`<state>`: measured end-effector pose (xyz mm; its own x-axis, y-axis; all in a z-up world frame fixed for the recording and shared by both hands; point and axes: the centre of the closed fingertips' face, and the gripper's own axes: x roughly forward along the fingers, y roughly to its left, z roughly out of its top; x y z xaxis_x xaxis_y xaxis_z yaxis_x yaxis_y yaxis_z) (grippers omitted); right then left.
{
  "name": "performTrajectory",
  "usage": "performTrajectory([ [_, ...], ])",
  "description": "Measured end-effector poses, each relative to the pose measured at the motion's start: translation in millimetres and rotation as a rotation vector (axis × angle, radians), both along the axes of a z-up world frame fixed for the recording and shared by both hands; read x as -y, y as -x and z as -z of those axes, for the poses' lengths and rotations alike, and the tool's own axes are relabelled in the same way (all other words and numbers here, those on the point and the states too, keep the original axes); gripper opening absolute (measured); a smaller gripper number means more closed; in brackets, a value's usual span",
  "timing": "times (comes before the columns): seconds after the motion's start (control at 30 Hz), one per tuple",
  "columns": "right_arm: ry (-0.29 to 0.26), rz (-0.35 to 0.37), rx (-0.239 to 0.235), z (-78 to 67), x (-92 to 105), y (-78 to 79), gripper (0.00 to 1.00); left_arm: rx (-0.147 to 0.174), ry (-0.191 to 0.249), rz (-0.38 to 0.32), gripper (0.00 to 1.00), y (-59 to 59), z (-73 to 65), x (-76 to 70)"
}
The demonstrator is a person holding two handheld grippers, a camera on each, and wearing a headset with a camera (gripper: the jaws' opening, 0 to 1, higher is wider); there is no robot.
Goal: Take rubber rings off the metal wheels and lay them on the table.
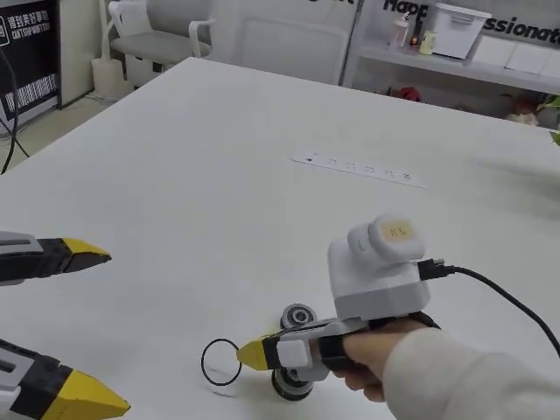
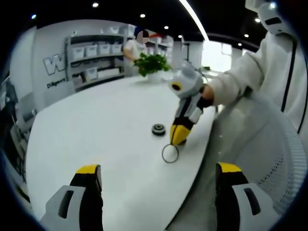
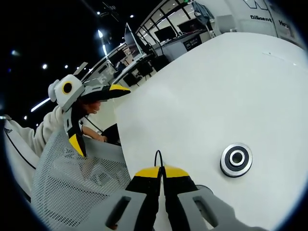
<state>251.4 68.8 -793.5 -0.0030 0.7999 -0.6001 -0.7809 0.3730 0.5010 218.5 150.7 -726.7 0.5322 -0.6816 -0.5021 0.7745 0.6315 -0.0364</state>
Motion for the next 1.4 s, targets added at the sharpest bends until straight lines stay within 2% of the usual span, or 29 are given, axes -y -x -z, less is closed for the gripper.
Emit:
performTrajectory([
  [0.4, 0.028, 0.011, 0.028, 11.5, 3.8, -2.1, 0.0, 0.003, 0.0, -0.004, 1.0, 0.1, -2.1, -0.5],
  [0.63, 0.018, 0.011, 0.029, 9.4, 3.5, -1.7, 0.02, 0.007, 0.004, -0.005, 1.0, 0.0, -4.6, 0.2],
  [0.8, -0.002, 0.01, 0.033, 0.1, 6.2, -2.3, 0.03, 0.007, 0.001, -0.004, 1.0, -0.5, -5.7, 0.4],
  [0.93, -0.012, 0.008, 0.04, -6.0, 11.1, -3.2, 0.05, 0.012, 0.018, 0.0, 1.0, -0.4, -10.5, 3.3],
  [1.23, -0.041, -0.012, 0.11, -33.0, 28.4, -5.3, 0.08, 0.016, 0.013, 0.0, 1.0, -2.1, -12.3, 3.1],
  [1.4, -0.061, -0.028, 0.15, -49.6, 46.1, -5.5, 0.11, 0.018, 0.007, -0.002, 1.0, -2.7, -11.5, 2.4],
])
